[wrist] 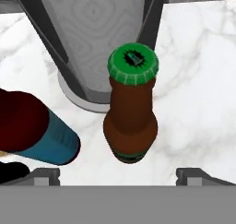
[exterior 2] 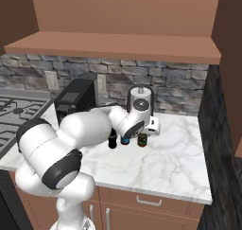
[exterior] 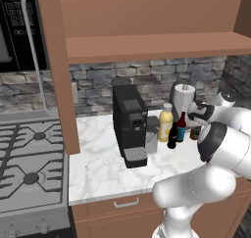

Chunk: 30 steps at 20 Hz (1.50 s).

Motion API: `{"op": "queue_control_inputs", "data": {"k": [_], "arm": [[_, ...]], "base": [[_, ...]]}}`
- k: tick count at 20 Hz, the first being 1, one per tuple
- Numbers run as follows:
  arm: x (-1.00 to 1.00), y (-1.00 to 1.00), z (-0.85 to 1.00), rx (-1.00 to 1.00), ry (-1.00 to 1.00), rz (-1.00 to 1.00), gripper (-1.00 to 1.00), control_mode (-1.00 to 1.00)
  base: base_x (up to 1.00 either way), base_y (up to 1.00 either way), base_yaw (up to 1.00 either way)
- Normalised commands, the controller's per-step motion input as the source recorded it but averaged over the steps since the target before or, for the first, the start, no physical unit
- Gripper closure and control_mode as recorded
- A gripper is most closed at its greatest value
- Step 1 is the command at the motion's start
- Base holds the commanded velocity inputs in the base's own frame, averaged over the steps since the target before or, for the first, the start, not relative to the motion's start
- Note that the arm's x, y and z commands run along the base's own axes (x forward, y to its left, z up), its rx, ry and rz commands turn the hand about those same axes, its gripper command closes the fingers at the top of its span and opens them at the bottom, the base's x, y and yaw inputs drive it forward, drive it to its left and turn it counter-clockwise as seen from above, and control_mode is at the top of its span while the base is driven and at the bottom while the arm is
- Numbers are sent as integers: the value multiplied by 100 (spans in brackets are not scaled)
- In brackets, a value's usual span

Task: Sort all alcoholic drinks to one cabinet, and non-alcoholic drinks to the other.

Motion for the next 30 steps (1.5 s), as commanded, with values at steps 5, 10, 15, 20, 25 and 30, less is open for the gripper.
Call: {"op": "queue_control_inputs", "data": {"k": [5,10,15,20,25,30], "arm": [[18,-14,-6,0,0,0,-100,-100],[13,-7,-12,0,0,0,-100,-100],[0,0,-21,0,-1,0,-100,-100],[1,0,-15,0,-4,0,-100,-100],[6,0,-5,0,-5,0,-100,-100],[3,0,-7,0,-4,0,-100,-100]], "base": [[0,0,0],[0,0,0],[0,0,0],[0,0,0],[0,0,0],[0,0,0]]}}
